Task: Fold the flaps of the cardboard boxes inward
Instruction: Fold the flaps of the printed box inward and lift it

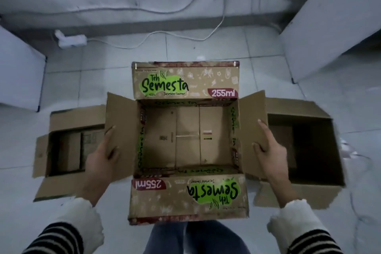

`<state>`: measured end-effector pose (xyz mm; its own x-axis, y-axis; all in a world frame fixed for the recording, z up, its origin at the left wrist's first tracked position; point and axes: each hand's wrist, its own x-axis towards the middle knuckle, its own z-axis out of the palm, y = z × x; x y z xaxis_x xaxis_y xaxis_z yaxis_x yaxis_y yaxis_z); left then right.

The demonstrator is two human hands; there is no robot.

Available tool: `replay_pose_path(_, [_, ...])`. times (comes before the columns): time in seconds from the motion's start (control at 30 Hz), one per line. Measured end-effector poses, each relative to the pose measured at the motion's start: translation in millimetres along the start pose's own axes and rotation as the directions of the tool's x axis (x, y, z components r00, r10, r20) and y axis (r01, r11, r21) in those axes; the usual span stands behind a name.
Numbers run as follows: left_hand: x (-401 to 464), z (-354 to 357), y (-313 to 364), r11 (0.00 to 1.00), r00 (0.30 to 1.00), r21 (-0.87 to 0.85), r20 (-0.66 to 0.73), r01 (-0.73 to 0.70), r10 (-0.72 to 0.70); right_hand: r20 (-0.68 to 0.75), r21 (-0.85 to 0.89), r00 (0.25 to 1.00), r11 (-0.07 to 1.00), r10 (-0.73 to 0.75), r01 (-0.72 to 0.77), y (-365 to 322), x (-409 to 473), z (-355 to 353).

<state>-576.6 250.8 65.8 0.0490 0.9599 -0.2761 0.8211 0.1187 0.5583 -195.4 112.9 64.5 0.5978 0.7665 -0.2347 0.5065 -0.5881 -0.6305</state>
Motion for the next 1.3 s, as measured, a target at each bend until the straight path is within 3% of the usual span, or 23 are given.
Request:
replay_pose_path(0.17, [-31.6, 3.6, 93.7, 0.98, 0.987, -0.12, 0.004, -0.158, 0.159, -0.101, 0.024, 0.992, 0.997, 0.071, -0.069, 23.4, -20.1, -91.4])
replay_pose_path(0.37, [-80.8, 67.6, 188.2, 0.973, 0.976, -0.082, 0.015, -0.215, 0.217, -0.208, -0.008, 0.977, 0.999, 0.045, -0.048, 105.2, -22.0, -195.0])
replay_pose_path(0.47, [-121.7, 122.3, 227.7, 0.966, 0.976, -0.143, -0.009, -0.217, 0.218, -0.191, -0.072, 0.982, 0.997, 0.005, -0.019, 154.7, -12.2, -245.9])
replay_pose_path(0.57, [-155.5, 149.1, 245.7, 0.975, 0.978, -0.09, -0.056, -0.203, 0.199, -0.159, -0.14, 0.987, 0.99, -0.023, 0.001, 177.6, 2.0, -270.4])
replay_pose_path(0.63, [-200.4, 223.7, 288.2, 0.981, 0.984, -0.069, -0.035, -0.179, 0.177, -0.108, -0.191, 0.994, 0.981, 0.012, -0.032, 241.4, 5.7, -326.1])
replay_pose_path(0.73, [-216.2, 242.9, 302.4, 0.975, 0.982, -0.118, -0.022, -0.188, 0.187, -0.1, -0.23, 0.995, 0.972, 0.022, -0.045, 266.4, 19.0, -337.8])
replay_pose_path(0.83, [-204.5, 280.9, 316.4, 0.985, 0.986, -0.061, -0.014, -0.164, 0.164, -0.08, -0.239, 0.997, 0.971, 0.009, -0.028, 301.4, 36.7, -338.4])
replay_pose_path(1.07, [-142.1, 339.2, 308.6, 0.991, 0.992, 0.048, 0.04, -0.121, 0.119, -0.072, -0.195, 0.997, 0.98, 0.009, -0.023, 355.8, 91.8, -290.6])
replay_pose_path(1.3, [-106.7, 390.5, 296.2, 0.989, 0.989, 0.083, 0.095, -0.122, 0.114, -0.002, -0.287, 1.0, 0.958, -0.002, 0.002, 388.7, 134.1, -247.2])
